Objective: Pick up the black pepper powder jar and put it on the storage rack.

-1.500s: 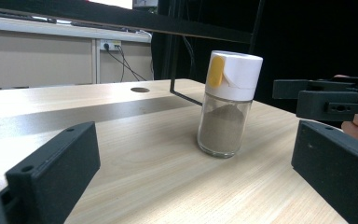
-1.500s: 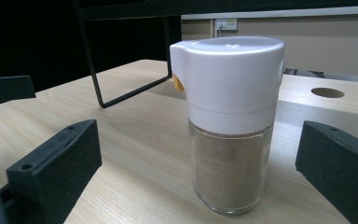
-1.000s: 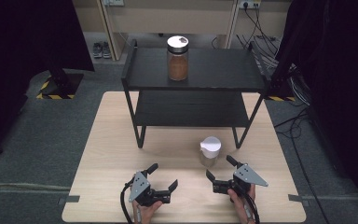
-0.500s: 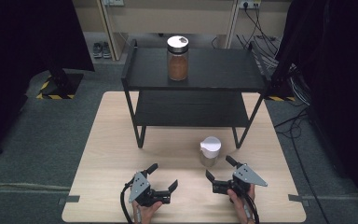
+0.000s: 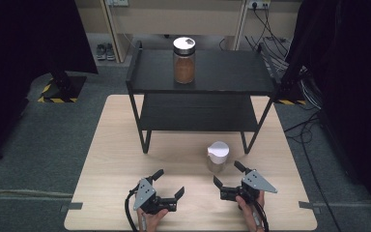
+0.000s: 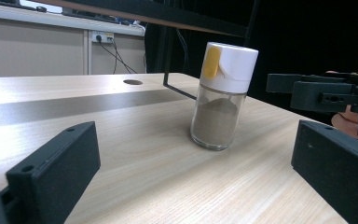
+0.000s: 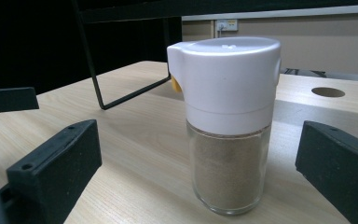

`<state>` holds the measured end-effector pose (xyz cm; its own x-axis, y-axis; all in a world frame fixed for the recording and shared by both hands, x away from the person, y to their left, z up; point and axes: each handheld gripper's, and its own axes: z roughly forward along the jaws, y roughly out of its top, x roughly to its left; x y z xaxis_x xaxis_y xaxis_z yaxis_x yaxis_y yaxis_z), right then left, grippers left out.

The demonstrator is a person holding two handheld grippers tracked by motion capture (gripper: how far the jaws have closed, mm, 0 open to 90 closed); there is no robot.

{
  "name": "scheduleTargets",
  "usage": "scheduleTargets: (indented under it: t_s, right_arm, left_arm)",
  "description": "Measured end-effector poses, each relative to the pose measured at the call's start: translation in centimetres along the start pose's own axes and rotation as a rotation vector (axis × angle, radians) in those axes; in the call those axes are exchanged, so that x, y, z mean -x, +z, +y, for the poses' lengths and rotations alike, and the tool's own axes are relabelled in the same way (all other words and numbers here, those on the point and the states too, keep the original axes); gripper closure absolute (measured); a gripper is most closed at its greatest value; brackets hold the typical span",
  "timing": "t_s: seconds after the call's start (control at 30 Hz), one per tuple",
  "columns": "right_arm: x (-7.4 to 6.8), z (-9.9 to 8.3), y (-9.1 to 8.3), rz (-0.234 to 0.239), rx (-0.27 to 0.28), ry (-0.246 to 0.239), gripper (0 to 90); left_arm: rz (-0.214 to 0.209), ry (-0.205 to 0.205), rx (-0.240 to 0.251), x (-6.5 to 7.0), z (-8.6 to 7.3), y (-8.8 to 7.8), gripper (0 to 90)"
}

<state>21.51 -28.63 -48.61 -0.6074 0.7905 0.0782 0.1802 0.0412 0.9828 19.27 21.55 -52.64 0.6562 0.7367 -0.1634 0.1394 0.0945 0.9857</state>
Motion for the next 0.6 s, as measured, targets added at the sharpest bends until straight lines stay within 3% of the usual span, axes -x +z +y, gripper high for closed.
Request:
scheduleTargets:
  t_s: [0.37,0.6]
  right_arm:
    - [-0.29,-0.01,-0.06,-0.014,0.002,-0.011,0.5]
    - [-0.04,-0.22,-0.02,-0.023,0.012,0.018,0.4]
  left_arm:
    - [-0.003,-0.002,0.003,-0.06,-0.07,-0.1,0.3]
    - [-0.002,0.001,0.006,-0.03,-0.12,-0.15,0.3]
